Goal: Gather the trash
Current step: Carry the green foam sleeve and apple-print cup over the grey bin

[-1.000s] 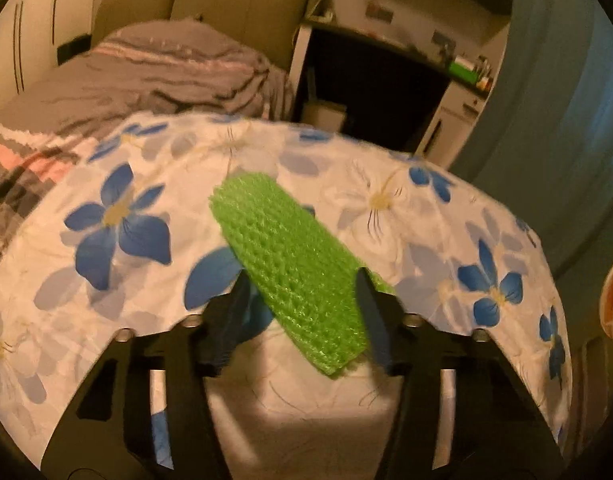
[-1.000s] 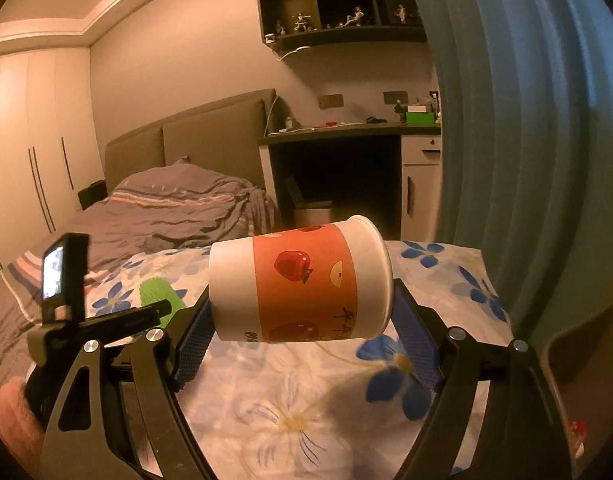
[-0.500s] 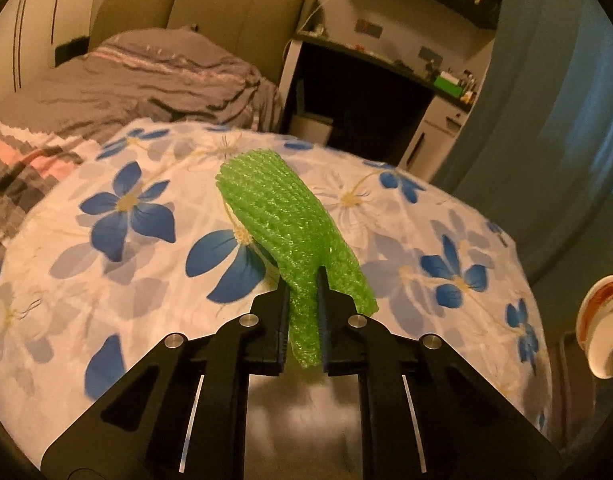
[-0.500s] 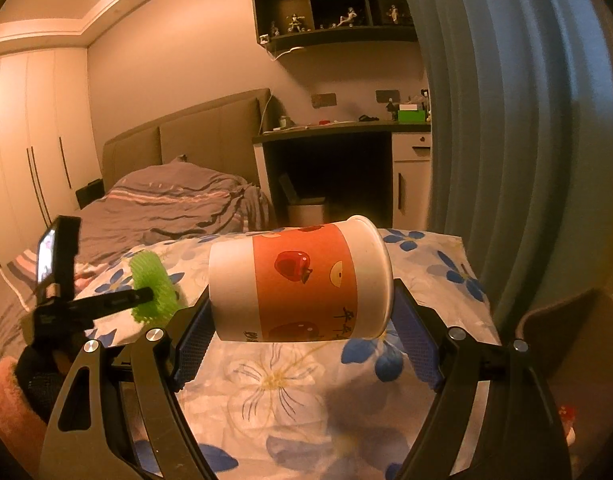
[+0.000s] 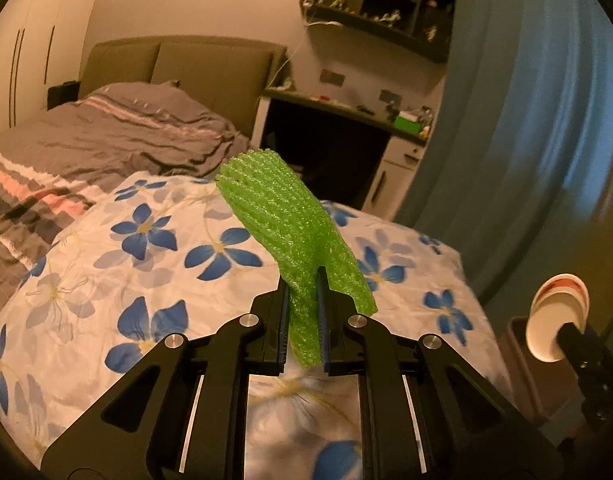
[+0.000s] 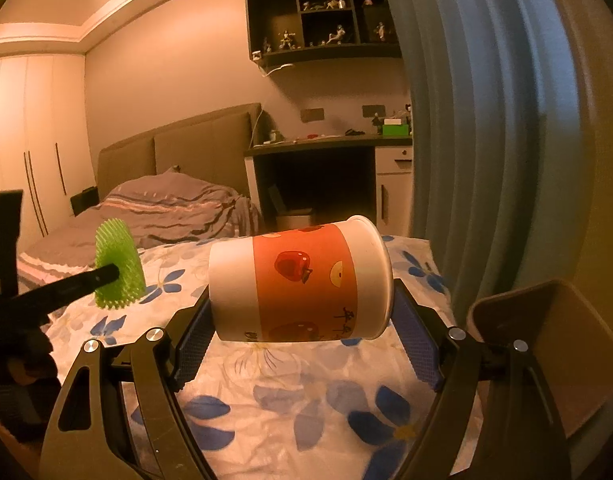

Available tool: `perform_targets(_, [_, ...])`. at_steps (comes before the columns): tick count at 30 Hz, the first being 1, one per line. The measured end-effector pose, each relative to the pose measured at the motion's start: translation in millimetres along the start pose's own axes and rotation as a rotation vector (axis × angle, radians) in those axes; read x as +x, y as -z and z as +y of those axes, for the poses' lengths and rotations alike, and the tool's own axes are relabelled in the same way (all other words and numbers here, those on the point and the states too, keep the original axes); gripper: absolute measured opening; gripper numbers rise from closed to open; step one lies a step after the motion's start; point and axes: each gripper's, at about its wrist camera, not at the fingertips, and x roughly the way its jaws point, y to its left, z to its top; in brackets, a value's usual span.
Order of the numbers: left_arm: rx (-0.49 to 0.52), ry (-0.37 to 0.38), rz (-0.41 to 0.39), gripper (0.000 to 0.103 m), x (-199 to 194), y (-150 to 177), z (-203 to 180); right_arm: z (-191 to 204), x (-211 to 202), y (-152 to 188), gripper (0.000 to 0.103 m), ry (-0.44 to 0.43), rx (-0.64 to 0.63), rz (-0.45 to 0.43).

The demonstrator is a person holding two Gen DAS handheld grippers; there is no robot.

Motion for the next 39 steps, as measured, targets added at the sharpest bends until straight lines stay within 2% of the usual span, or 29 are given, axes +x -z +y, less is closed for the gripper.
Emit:
perform_targets(7, [0.061, 0.063, -0.027, 0.011, -23.1, 4.6, -40.7, -17.2, -22.5, 4.4, 0.08, 0.031, 0.019, -0.037])
perform_targets(14, [0.114, 0.127, -0.028, 0.011, -28.8, 13.5, -82.9, -44.8, -43.0, 10.0, 0.08, 0.076, 0.047, -0.068])
perform_targets(22, [0.194, 0.209, -0.031, 0.011, -26.2, 26.0, -141.6, -80.0, -62.0, 19.4, 0.08, 0.14, 0.066, -0.083])
perform_targets(30, [0.303, 0.319, -0.026, 0.011, -20.8, 43.8, -201.8, -120.6, -80.7, 22.9, 0.08, 0.244, 0.094, -0.113])
perform_targets(39, [0.361, 0.432, 0.019, 0.011, 2.2, 65.2, -257.7, -162.7, -94.2, 29.9, 0.08, 0.356, 0.101, -0.128])
